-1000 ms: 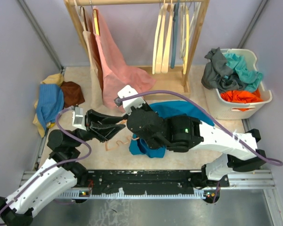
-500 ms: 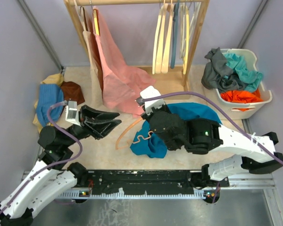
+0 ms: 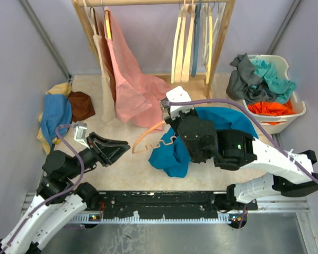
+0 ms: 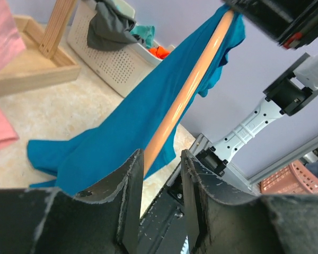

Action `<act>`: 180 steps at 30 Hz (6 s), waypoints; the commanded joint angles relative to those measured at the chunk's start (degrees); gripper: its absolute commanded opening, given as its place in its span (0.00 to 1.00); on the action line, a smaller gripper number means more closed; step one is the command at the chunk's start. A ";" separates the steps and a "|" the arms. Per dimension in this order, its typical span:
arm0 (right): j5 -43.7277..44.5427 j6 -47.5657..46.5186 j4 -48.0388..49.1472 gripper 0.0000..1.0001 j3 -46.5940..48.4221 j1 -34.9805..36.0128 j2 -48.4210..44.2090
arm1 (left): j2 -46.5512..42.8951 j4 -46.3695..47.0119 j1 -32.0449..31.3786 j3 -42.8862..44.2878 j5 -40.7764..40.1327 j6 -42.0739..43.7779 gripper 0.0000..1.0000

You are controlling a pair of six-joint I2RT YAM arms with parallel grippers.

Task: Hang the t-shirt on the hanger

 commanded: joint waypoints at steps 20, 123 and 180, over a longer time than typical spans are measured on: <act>5.80 -7.45 5.28 0.00 25.05 -9.32 18.84 | -7.26 10.66 0.05 -17.83 -8.74 -21.45 0.37; -4.33 2.31 3.15 0.00 18.14 -13.79 13.20 | 40.54 12.09 -36.64 5.43 -67.77 -7.81 0.00; -8.48 1.36 23.82 0.00 -8.08 -13.33 -10.28 | 25.16 1.66 -36.65 0.02 -63.91 -10.62 0.00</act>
